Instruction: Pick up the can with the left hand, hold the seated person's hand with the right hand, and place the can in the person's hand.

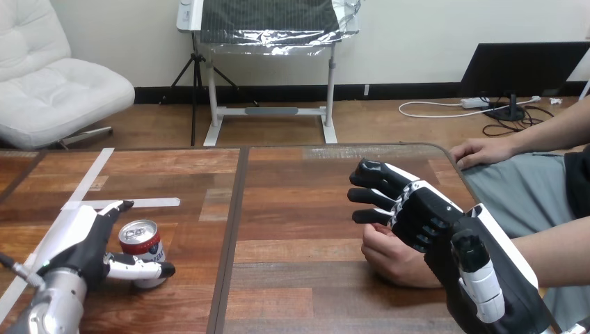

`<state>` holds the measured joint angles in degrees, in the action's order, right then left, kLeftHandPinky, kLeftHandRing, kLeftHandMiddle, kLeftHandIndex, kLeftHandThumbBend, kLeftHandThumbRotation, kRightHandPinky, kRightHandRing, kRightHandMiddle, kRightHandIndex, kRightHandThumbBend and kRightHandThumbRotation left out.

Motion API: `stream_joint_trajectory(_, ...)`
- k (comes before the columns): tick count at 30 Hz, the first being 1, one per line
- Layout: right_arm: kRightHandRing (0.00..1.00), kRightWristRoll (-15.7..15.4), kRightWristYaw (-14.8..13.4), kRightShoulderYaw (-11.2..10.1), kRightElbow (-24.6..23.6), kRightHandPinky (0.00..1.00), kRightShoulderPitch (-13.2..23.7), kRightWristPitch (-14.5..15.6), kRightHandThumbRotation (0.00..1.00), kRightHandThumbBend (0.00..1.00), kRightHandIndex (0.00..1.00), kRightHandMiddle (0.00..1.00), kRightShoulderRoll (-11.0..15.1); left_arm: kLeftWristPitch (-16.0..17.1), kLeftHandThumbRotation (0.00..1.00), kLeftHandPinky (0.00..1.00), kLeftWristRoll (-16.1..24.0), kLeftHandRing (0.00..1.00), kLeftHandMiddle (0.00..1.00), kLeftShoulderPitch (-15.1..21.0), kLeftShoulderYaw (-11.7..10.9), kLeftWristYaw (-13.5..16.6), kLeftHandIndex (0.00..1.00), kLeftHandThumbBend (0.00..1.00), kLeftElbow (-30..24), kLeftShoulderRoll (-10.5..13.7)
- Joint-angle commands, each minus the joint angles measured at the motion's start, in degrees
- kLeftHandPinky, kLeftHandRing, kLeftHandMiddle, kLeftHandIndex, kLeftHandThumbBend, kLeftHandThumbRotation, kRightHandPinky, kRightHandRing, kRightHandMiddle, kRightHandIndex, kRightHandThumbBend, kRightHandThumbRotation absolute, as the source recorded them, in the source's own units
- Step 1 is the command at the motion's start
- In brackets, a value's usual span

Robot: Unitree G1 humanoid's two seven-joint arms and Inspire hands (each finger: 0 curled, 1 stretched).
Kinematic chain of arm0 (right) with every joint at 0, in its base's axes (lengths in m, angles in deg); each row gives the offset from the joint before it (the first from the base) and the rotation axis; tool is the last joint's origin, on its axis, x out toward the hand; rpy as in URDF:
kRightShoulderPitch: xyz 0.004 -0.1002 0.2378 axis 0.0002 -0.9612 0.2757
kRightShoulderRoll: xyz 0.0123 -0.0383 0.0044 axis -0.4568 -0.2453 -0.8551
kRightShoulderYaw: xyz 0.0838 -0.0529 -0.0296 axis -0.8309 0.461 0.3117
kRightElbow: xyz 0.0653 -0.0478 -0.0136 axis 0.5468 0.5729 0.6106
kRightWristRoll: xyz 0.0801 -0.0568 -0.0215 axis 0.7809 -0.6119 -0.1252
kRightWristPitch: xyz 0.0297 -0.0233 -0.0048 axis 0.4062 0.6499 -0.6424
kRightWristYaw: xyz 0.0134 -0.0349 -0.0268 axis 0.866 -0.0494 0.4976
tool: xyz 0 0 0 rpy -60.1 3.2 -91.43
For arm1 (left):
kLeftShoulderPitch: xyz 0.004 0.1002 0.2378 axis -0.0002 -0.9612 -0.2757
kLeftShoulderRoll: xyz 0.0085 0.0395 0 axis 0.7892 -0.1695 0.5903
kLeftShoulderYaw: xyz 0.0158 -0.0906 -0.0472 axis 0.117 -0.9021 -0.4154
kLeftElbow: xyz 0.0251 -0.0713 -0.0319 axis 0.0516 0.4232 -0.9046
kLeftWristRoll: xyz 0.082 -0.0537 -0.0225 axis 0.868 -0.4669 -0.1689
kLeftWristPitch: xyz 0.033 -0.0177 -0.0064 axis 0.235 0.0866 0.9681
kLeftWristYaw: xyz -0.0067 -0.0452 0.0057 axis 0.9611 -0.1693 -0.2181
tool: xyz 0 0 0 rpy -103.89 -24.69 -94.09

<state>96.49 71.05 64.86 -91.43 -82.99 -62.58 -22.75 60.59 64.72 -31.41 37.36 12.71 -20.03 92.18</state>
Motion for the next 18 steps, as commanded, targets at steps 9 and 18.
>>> stream_joint_trajectory(9, 0.85, 0.4, -0.3, -1.0, -2.2, 0.79, 2.9, -1.4, 0.97, 0.83, 0.87, 0.87, 0.6, -0.1, 0.27, 0.69, 1.0, 0.89, 0.93, 6.9, 1.7, -0.5, 0.9, 0.89, 1.5, 2.1)
stream_joint_trajectory(18, 0.85, 0.4, -0.4, -1.0, -2.5, 0.79, 2.8, -1.3, 0.97, 0.84, 0.86, 0.87, 0.6, -0.4, 0.25, 0.68, 0.6, 0.88, 0.91, 8.0, 2.0, -0.8, 0.89, 0.87, 2.6, 1.8)
